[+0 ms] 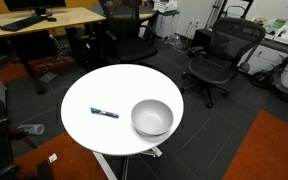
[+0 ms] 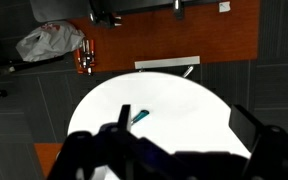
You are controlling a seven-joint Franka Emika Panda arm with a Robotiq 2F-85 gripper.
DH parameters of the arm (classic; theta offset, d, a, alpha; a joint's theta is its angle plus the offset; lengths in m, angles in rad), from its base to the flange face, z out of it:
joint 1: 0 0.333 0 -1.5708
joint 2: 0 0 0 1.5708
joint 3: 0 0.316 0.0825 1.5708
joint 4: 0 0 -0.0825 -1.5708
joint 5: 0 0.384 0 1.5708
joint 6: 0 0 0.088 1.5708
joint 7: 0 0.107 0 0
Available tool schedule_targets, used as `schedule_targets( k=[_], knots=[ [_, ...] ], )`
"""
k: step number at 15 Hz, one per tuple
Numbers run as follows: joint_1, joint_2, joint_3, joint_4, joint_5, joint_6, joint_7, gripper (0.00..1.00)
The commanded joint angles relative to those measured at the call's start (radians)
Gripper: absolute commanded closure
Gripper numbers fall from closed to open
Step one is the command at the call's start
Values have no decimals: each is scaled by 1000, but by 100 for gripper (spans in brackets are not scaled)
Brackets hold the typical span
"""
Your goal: Put the marker in the bowl
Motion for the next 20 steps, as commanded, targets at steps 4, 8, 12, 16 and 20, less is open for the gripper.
schedule_targets(
  k=[4,8,12,16,20],
  knots=[
    [-52,86,-110,3,3,161,14,0],
    [-105,178,-139,-9,-1,301,87,0],
    [-144,286,-168,-15,2,439,156,0],
    [-163,430,-214,4,11,584,218,0],
    [-159,563,-269,26,28,720,252,0]
  ],
)
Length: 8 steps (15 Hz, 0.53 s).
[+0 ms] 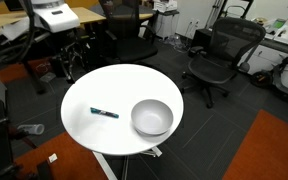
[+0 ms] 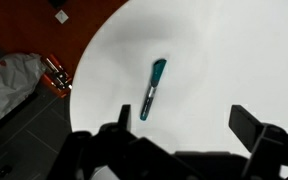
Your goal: Put the marker in the bowl
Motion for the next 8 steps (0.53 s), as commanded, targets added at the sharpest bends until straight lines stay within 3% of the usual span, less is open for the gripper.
schedule_targets(
  k=[1,8],
  knots=[
    [4,127,-41,47,20,95,52,0],
    [44,362,-116,163,95,171,91,0]
  ],
)
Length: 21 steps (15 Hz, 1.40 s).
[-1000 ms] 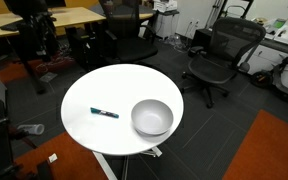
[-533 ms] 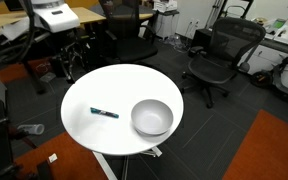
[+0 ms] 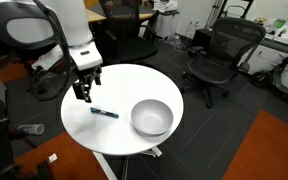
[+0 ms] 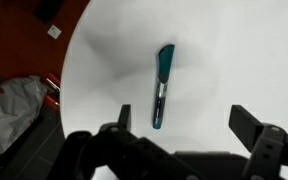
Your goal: Put the marker in the bowl
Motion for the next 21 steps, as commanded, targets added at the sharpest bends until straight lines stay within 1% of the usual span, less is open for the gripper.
schedule_targets(
  k=[1,4,9,14,20,21],
  knots=[
    [40,120,-43,91,38,20,47,0],
    [64,195,-75,148,46,9,81,0],
    [84,290,-103,220,78,-8,94,0],
    [83,361,-114,272,115,-17,84,0],
    [86,403,-115,297,140,-19,82,0],
    [89,408,-118,300,142,-18,86,25]
  ],
)
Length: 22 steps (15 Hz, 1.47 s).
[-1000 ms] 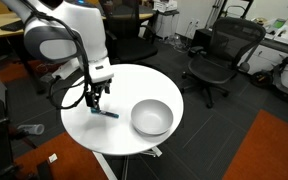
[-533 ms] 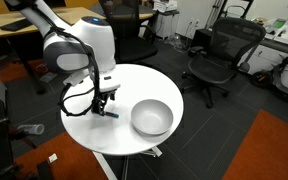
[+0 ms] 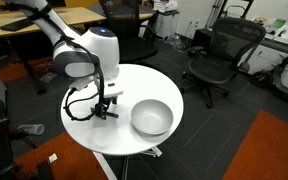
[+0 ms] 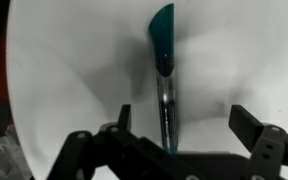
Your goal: Put the marker in the bowl
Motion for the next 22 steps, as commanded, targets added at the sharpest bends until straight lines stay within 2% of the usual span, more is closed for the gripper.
schedule_targets(
  k=[1,8,11,13,16,19,22],
  knots=[
    [21,20,-19,29,25,-24,19,26],
    [17,27,-16,36,38,-20,14,81],
    [22,17,-18,32,37,-22,17,100],
    [30,-20,-21,12,30,-37,16,95],
    [65,-116,-42,-38,-5,-48,21,95],
    [124,-230,-107,-69,-98,-88,61,95],
    [141,-322,-164,-62,-224,-116,154,95]
  ],
)
